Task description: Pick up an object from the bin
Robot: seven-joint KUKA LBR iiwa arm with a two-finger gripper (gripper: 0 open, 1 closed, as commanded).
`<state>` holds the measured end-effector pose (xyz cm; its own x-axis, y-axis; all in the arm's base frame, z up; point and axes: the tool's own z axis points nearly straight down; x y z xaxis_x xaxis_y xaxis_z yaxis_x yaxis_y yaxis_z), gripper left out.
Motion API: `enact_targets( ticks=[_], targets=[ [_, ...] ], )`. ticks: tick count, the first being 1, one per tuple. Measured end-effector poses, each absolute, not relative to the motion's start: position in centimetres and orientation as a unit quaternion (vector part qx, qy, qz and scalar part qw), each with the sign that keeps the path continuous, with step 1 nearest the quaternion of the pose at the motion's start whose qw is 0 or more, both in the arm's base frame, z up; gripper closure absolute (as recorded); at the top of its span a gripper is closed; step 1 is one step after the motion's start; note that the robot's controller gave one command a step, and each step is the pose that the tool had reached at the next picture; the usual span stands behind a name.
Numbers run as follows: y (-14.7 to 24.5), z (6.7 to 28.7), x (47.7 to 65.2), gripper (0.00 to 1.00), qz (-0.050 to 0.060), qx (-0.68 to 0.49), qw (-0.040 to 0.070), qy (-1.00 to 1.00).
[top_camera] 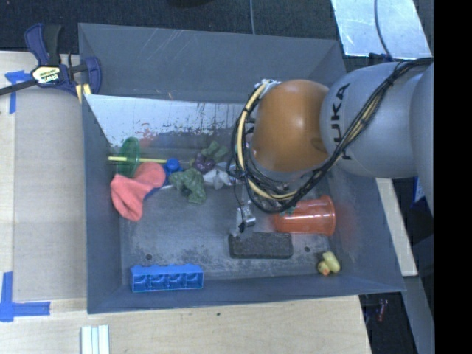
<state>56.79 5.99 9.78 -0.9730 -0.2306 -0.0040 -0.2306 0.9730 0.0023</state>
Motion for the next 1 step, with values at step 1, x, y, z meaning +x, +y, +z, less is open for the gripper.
enact_targets(
  ticks=[1],
  targets=[
    [4.0, 14.55, 55.1, 0.0, 0.001, -0.016, 0.003, 1.0]
  ],
)
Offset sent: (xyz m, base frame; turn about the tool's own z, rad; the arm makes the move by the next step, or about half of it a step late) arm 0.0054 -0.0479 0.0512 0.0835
